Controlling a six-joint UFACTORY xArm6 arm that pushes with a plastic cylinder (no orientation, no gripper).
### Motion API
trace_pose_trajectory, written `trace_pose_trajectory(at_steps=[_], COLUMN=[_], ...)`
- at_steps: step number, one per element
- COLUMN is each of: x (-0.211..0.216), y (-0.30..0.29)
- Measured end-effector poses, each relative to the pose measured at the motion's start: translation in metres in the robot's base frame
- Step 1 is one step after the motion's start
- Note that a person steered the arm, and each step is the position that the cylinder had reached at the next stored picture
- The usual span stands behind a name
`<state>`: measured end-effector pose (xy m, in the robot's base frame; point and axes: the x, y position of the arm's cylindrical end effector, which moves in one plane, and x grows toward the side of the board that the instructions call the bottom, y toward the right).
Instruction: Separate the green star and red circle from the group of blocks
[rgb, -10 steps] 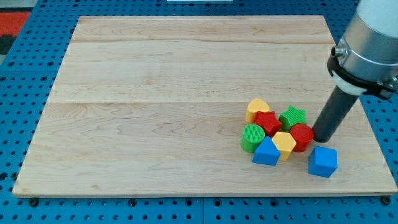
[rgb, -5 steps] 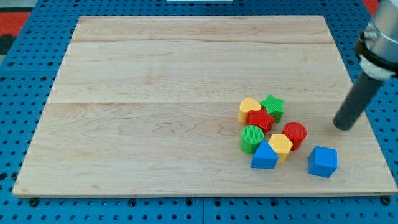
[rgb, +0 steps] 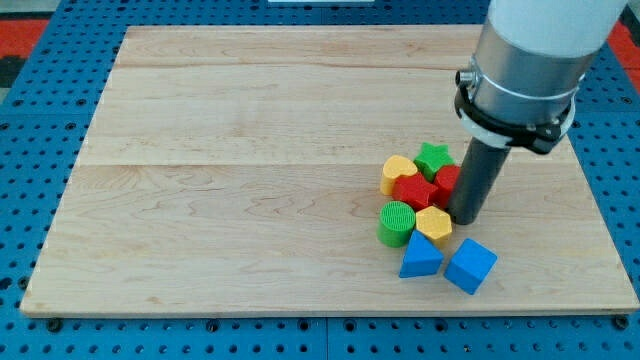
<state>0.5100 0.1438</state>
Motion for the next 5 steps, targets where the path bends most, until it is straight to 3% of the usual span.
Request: trace_pose_trajectory(at_steps=[1, 3, 5], x=[-0.021, -0.039, -0.077], y=[-0.004, -0.066, -0.065])
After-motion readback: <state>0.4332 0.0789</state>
